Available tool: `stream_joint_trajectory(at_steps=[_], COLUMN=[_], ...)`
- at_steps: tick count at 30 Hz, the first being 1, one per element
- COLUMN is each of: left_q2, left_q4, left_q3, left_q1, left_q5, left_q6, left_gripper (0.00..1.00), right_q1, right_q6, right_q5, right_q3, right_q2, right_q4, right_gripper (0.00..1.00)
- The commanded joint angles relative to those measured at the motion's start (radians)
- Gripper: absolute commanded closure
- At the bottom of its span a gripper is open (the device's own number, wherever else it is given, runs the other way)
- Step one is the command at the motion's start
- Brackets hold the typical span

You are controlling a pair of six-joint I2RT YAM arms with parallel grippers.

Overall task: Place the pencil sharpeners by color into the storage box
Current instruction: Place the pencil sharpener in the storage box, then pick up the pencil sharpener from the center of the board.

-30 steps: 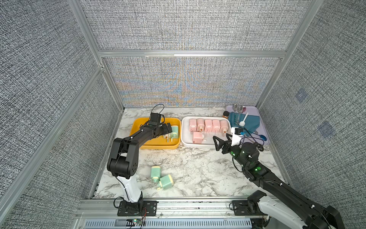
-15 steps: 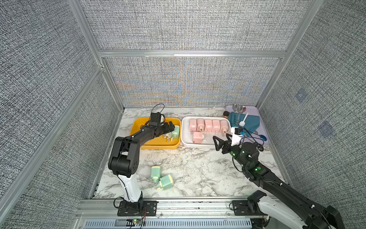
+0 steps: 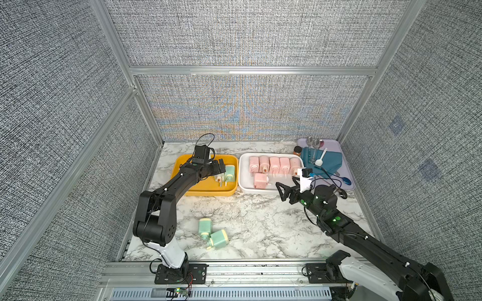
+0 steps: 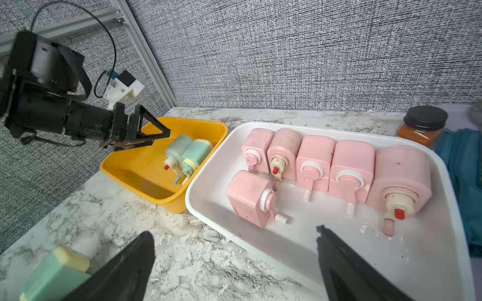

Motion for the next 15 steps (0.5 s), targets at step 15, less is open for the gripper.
stream_joint_trajectory(at_steps=[15], left_q2=[-0.431], left_q4=[-0.488], left_q3=[-0.083], left_q1=[-0.290], left_q5=[-0.224], left_q6=[0.030], left_gripper=[0.01], right_q1=[0.044], right_q6=[-0.220], right_q5=[-0.162], right_q3=[0.047], right_q2=[0.079], right_q4=[0.027], right_gripper=[0.01])
